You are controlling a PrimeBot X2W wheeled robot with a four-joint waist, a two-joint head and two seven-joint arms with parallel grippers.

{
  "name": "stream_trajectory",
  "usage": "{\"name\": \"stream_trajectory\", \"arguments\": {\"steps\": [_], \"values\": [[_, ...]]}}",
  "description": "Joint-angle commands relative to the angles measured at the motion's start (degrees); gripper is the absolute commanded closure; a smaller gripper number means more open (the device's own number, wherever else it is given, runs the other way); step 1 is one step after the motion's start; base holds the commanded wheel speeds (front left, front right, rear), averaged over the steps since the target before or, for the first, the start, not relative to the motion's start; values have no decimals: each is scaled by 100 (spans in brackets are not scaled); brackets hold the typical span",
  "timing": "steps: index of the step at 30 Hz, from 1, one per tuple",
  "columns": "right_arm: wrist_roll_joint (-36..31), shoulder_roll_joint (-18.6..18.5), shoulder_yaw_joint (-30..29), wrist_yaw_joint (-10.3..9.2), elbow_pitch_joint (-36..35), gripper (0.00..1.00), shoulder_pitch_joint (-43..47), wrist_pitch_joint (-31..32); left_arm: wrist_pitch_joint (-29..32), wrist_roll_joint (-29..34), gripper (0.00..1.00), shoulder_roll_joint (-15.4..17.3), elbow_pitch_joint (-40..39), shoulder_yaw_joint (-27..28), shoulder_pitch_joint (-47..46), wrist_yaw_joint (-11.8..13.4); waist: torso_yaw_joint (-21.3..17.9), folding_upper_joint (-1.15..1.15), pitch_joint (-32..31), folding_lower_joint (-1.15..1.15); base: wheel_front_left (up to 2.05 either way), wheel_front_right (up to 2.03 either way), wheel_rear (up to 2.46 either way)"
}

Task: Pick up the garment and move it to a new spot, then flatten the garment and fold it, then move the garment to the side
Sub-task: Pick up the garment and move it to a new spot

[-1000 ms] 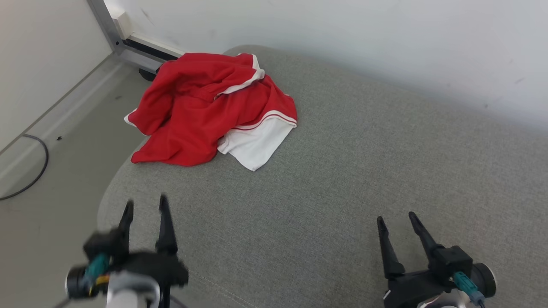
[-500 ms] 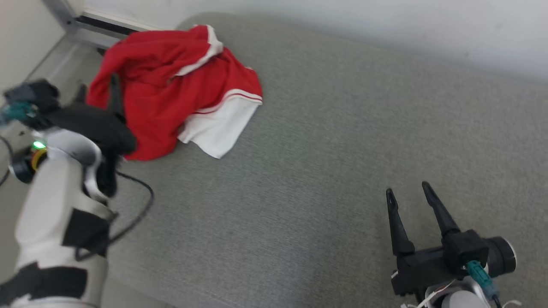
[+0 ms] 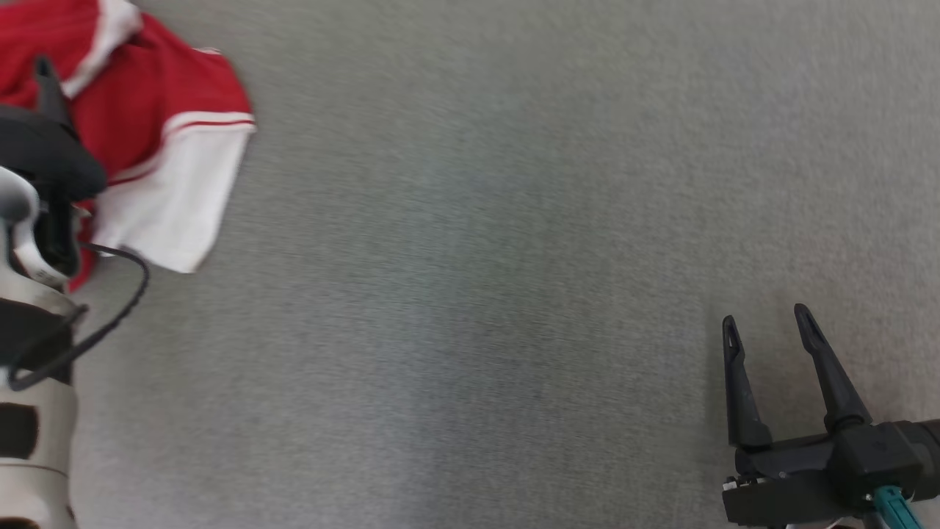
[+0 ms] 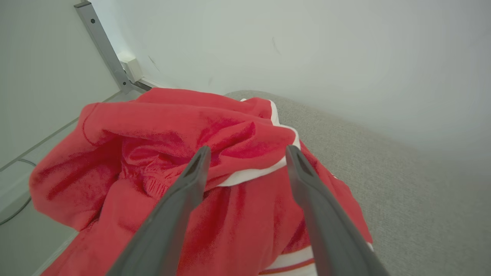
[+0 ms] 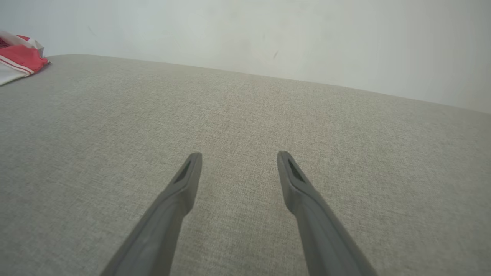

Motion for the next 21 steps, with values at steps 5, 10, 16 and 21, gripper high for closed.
{"name": "stream_trajectory", "arguments": {"steps": [5, 10, 16, 21], "values": [[111, 22, 71, -13, -276, 0, 163, 42, 38, 155, 0, 212, 202, -47, -272, 262, -722, -1, 761, -1, 0, 0, 0], [176, 32, 123, -13, -329, 0, 236, 42, 52, 341, 0, 384, 395, -129, -384, 602, -824, -1, 817, -1, 0, 0, 0], [195, 45, 79, -14, -296, 0, 221, 17, 95, 357, 98, 421, 312, -88, -250, 980, -876, -1, 852, -1, 0, 0, 0], [274, 61, 197, -13, -130, 0, 54, -31, 210, 248, 100, 400, -56, -79, -62, 942, -795, -1, 811, -1, 0, 0, 0]]}}
